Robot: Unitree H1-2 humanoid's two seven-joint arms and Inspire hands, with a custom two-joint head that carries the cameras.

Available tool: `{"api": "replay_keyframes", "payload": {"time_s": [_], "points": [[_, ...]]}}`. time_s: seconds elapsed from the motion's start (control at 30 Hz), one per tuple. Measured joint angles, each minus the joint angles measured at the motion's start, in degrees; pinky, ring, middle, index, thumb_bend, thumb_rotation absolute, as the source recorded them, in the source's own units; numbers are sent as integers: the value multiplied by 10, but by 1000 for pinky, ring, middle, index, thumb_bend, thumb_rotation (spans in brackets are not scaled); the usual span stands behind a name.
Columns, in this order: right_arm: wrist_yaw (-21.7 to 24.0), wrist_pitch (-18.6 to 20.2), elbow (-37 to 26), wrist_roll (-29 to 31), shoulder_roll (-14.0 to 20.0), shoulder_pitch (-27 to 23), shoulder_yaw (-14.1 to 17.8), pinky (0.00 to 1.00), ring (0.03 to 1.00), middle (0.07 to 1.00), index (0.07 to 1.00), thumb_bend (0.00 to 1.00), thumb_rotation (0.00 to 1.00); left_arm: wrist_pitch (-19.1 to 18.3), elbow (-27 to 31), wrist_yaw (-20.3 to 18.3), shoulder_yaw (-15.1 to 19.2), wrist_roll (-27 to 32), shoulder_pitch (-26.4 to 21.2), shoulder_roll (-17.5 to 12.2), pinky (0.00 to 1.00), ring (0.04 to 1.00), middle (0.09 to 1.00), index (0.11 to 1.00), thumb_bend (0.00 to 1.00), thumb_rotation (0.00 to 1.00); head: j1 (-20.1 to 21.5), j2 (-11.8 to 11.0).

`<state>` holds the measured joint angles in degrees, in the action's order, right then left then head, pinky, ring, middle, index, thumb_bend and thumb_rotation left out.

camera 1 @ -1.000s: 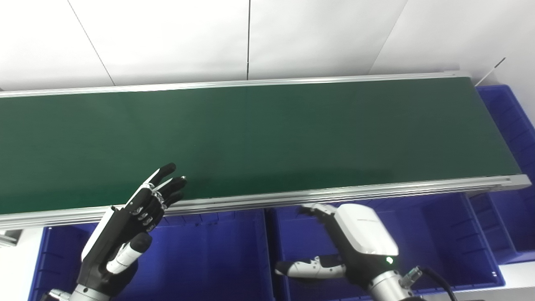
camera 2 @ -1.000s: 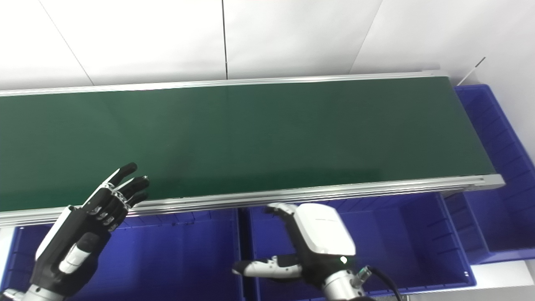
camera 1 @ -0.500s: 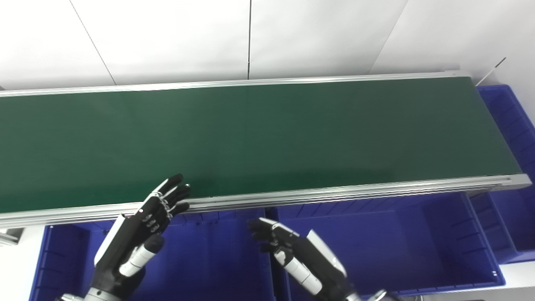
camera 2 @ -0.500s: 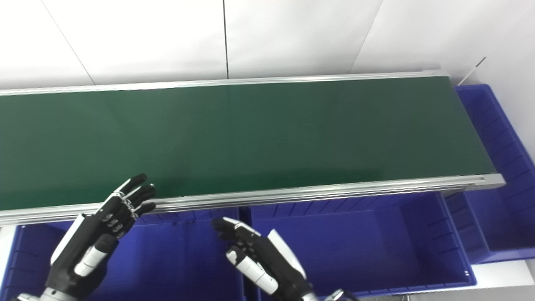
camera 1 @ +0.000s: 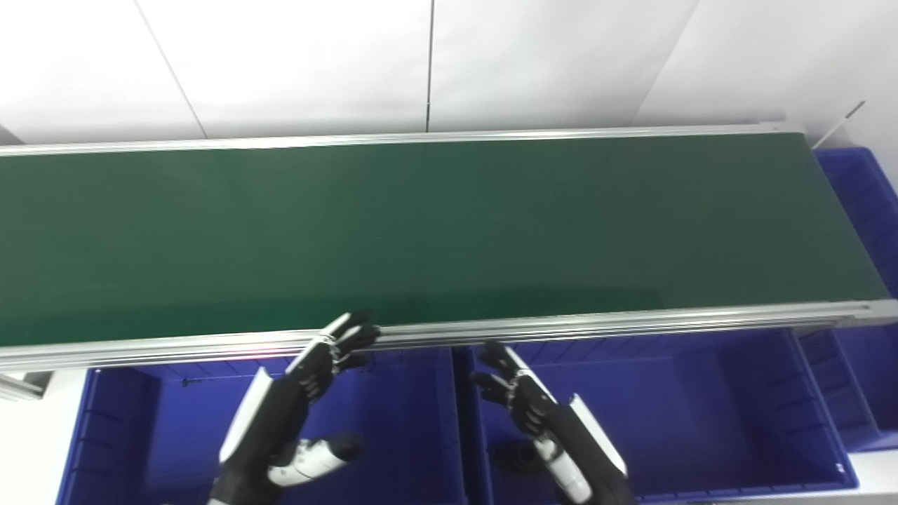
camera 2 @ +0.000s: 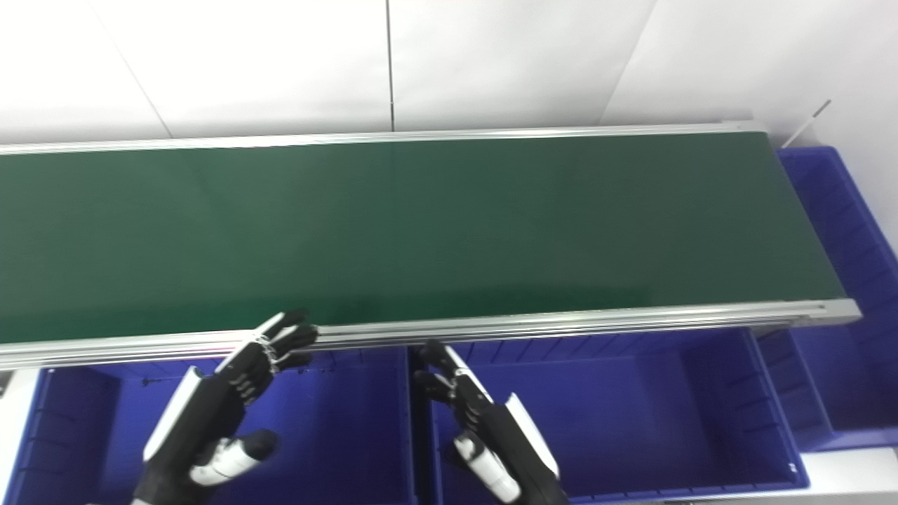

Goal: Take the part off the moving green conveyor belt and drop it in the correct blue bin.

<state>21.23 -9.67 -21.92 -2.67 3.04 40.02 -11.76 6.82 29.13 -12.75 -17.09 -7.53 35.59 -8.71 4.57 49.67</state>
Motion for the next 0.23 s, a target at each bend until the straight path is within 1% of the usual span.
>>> {"api": "replay_keyframes", "payload": {"time_s": [0.03, 0.07, 0.1, 0.13, 0.17, 0.23], "points": [[-8, -5, 5, 0, 2, 1, -1, 919, 941, 986, 1000, 947, 973, 0, -2, 1, -1, -5, 3, 1, 831, 888, 858, 859, 752, 714, 0, 0], [-17, -19, 13, 0, 2, 2, -1, 916, 938, 982, 1000, 949, 970, 2, -3, 2, -3, -8, 7, 3, 827, 887, 861, 858, 749, 713, 1, -11], [-28, -37, 21, -5, 1, 3, -1, 905, 931, 973, 999, 928, 980, 8, -5, 5, -3, -10, 10, 4, 822, 887, 867, 854, 740, 703, 1, -11], [-40, -58, 28, -17, -2, 4, 1, 901, 931, 972, 999, 916, 985, 14, -7, 8, -3, -11, 12, 5, 820, 888, 869, 853, 736, 701, 5, -23], [-56, -84, 38, -34, -6, 5, 4, 899, 930, 972, 999, 908, 989, 19, -11, 10, -4, -12, 13, 5, 819, 888, 870, 853, 734, 699, 6, -26], [-83, -119, 47, -66, -9, 5, 6, 913, 956, 987, 994, 907, 978, 29, -20, 12, -4, -12, 13, 6, 820, 886, 866, 850, 739, 691, 7, -33]]}}
